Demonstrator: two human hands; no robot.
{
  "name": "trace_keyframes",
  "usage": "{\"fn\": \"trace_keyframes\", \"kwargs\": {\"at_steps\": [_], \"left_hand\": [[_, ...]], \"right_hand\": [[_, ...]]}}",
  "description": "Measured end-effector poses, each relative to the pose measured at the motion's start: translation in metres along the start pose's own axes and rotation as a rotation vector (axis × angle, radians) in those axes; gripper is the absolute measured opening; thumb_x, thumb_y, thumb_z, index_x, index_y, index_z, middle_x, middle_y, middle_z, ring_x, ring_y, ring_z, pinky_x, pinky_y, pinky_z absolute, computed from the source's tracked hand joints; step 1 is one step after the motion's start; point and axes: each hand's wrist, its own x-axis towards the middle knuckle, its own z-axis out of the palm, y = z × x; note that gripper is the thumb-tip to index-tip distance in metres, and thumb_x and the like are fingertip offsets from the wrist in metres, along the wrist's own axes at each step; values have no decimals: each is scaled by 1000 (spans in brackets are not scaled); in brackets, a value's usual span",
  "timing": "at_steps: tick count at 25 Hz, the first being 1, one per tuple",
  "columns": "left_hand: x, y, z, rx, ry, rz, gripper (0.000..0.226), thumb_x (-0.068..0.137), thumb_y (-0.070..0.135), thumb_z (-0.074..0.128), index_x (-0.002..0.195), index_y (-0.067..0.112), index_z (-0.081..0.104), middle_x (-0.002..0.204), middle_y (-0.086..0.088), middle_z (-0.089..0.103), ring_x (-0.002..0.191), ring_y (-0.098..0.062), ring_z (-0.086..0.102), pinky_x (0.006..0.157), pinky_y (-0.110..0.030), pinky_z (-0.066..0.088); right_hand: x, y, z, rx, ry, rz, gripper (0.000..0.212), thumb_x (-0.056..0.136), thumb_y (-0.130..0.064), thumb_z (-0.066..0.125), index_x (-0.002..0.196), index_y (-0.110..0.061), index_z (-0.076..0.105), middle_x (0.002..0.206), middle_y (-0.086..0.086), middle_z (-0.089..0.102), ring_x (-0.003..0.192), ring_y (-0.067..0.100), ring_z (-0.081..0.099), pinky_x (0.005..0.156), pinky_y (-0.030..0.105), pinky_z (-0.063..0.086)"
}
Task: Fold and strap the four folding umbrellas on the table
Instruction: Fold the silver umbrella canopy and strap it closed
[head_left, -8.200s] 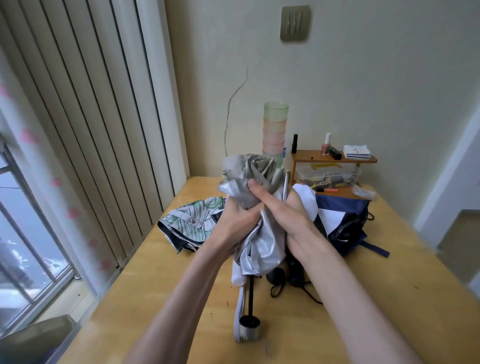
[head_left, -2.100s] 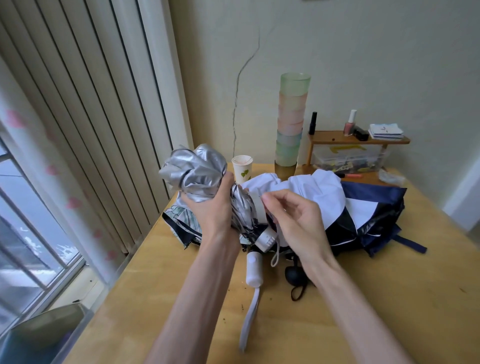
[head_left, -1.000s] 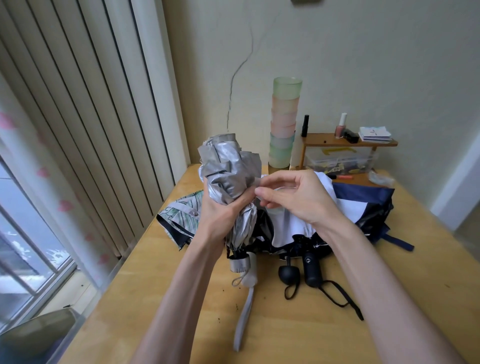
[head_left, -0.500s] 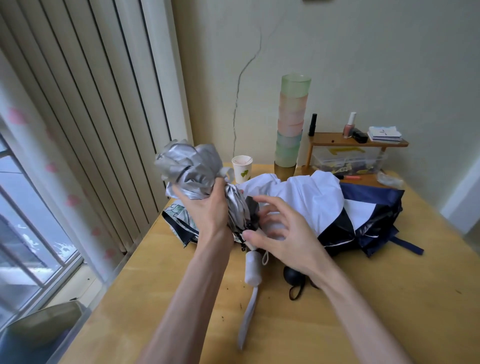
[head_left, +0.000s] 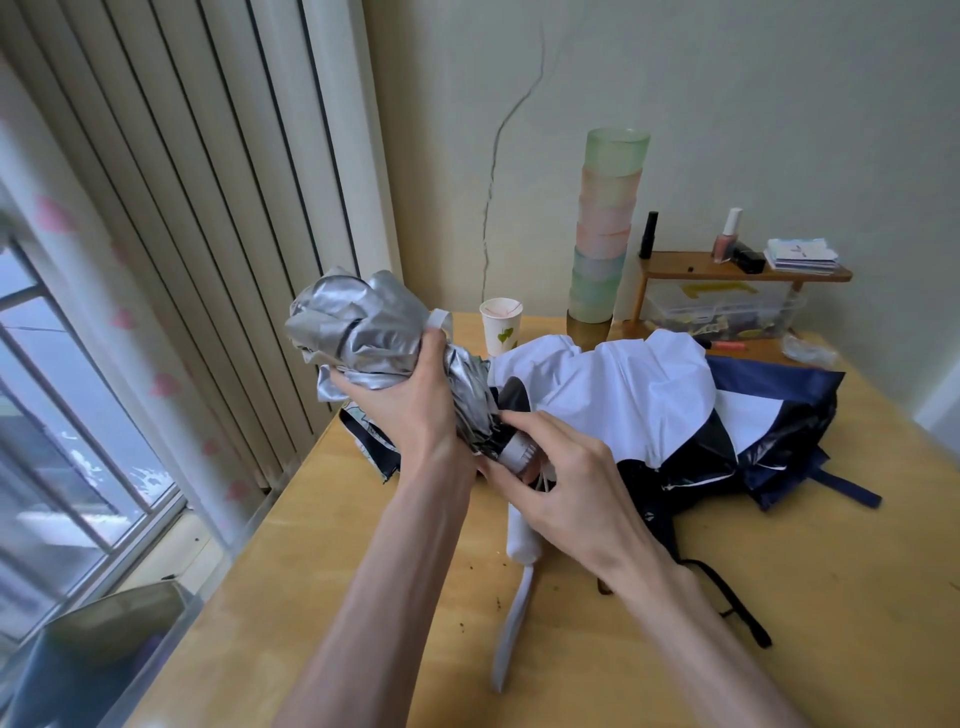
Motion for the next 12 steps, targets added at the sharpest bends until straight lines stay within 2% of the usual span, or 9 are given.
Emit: {"fn": "trace_keyframes", "kwargs": {"at_steps": [2, 5, 7, 9, 11, 12], "left_hand": [[-1, 1, 0, 11, -3, 21, 85, 76, 10, 87, 144, 22, 38, 117, -12, 71, 97, -30, 76, 86, -56, 63], [-6, 2, 3, 13, -23, 29, 86, 79, 10, 88, 148, 20, 37, 109, -5, 74, 88, -20, 76, 87, -50, 64], [-8, 1, 3, 9, -58, -21, 101, 74, 14, 93, 155, 22, 33, 110, -6, 77, 96, -25, 77, 92, -53, 63], [-7, -4, 3, -33, -108, -106, 108, 68, 19, 96, 157, 24, 35, 119, -14, 76, 106, -37, 75, 95, -61, 60], [-4, -11, 0, -64, -132, -142, 97, 68, 18, 93, 151, 20, 42, 122, -25, 72, 98, -43, 75, 88, -64, 61], [-4, -14, -1, -60, -138, -129, 89, 73, 14, 89, 149, 18, 43, 121, -27, 71, 91, -40, 74, 86, -61, 62]], "right_hand": [[2, -1, -1, 44, -17, 28, 37, 91, -20, 82, 127, -18, 71, 104, -12, 73, 89, 8, 70, 81, 25, 56], [2, -5, 0, 172, 8, 142, 28, 91, -16, 81, 118, -16, 73, 88, -11, 72, 82, 12, 70, 75, 21, 55], [1, -7, 3, 202, 61, 186, 21, 91, -18, 80, 111, -17, 73, 77, -8, 68, 71, 15, 65, 67, 24, 54], [1, -6, 5, 170, 115, 181, 18, 90, -21, 79, 106, -15, 73, 73, -10, 64, 67, 13, 61, 64, 21, 51], [0, -6, 7, 166, 129, 180, 16, 90, -20, 79, 104, -14, 73, 75, -15, 63, 68, 10, 61, 65, 17, 49], [-2, -6, 8, 169, 123, 179, 15, 90, -19, 79, 103, -14, 73, 76, -17, 63, 68, 9, 61, 65, 16, 49]]}}
